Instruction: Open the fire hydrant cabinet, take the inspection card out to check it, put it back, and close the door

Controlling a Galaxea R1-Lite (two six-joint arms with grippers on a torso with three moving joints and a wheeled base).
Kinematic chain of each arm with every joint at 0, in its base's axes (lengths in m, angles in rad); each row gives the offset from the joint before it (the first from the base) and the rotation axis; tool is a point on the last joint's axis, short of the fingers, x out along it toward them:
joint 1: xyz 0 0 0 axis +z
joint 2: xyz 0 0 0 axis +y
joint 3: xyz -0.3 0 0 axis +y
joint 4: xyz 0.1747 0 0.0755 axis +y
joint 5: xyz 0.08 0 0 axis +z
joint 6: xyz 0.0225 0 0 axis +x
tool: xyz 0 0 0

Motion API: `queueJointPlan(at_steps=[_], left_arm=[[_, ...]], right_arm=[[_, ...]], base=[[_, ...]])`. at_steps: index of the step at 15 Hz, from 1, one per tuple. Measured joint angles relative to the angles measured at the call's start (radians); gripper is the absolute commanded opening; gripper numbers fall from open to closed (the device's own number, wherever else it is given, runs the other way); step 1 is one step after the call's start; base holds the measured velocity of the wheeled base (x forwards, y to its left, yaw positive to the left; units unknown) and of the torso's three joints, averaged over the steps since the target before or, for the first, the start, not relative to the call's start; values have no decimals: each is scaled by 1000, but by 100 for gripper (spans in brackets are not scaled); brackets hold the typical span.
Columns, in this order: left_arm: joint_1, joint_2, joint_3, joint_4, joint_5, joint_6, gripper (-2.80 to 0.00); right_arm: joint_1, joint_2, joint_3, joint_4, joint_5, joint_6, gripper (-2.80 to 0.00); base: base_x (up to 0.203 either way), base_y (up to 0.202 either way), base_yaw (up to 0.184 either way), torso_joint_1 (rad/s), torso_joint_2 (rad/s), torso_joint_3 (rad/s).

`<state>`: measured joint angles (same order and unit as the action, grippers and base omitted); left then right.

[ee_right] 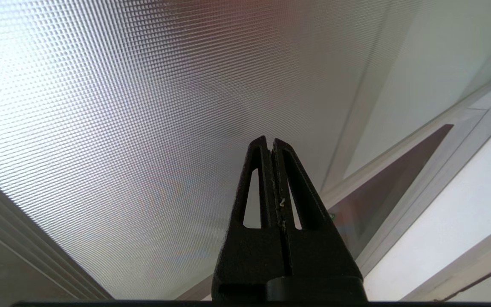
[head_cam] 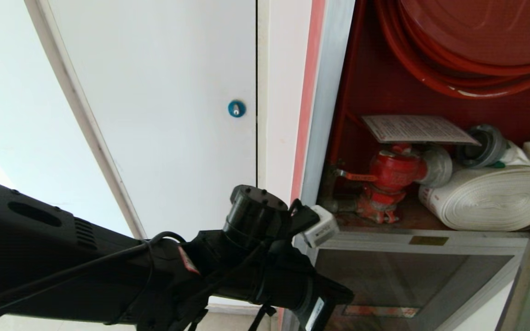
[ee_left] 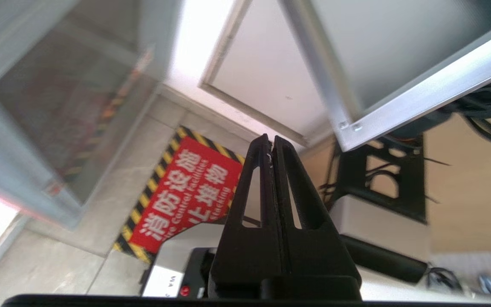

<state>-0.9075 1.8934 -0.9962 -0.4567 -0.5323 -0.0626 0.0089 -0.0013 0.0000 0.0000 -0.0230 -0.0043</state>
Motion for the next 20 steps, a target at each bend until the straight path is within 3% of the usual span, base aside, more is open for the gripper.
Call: queueJointPlan(at_steps=[4,10,14,17,20], left_arm=[[129,-104,203,-116,4,2,-280],[370,-336,404,-134,20,9,-280],[522,-473,437,-133,210,70,-280],[577,-596,485,-130,263,85,-280],[611,-737,548,-125,408,99,-280]], right_arm=[[1,0,0,0,0,0,-280],[0,0,0,0,0,0,-280],[0,0,0,0,0,0,-280],[0,0,0,0,0,0,-280],[1,0,0,0,0,0,-280]], base=[[0,0,0,0,0,0],[0,0,0,0,0,0],[0,0,0,0,0,0],[0,0,0,0,0,0],[0,0,0,0,0,0]])
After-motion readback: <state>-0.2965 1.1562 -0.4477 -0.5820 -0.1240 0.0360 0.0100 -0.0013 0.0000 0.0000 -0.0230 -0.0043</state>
